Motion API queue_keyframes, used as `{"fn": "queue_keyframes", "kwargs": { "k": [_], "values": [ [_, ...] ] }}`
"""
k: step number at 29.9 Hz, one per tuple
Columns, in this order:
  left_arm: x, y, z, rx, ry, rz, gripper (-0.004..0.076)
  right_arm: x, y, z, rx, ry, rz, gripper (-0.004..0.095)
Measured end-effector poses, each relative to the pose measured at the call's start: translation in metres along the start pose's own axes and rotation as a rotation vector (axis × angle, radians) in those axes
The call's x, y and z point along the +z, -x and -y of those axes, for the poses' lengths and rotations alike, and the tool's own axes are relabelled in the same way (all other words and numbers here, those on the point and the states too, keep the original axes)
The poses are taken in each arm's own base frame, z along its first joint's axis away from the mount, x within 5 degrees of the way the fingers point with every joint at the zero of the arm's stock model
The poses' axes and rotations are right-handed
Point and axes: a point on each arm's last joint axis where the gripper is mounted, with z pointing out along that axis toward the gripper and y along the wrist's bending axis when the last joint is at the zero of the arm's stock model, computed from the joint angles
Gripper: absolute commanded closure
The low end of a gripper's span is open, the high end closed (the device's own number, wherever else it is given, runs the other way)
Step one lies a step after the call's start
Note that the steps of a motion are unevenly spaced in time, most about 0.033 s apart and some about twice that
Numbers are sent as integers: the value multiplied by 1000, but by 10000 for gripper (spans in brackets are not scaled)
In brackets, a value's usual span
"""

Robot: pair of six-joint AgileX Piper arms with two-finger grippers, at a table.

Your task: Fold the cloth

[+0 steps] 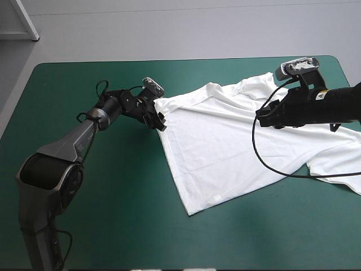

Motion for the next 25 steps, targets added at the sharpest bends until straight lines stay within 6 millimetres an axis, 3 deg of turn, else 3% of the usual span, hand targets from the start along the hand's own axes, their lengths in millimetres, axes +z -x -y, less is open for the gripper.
{"fn": "queue_keyframes", "kwargs": {
  "k": [3, 6, 10, 15, 20, 25],
  "values": [
    [14, -5, -1, -5, -7, -19, 284, 0, 0, 0, 2, 5, 1, 490],
    [18, -4, -3, -11, 7, -1, 359, 0, 0, -1, 2, 6, 0, 490],
    [19, -1, -4, -15, 22, 17, 539, 0, 0, -1, 2, 6, -1, 491],
    [16, 4, -6, -12, 25, 27, 706, 0, 0, 0, 2, 5, -2, 495],
    [15, 4, -6, -4, 23, 20, 705, 0, -1, -1, 1, 7, -6, 602],
    [16, 2, -7, 22, 33, 2, 705, 10, -8, -3, -44, 21, -48, 604]
  ]
}}
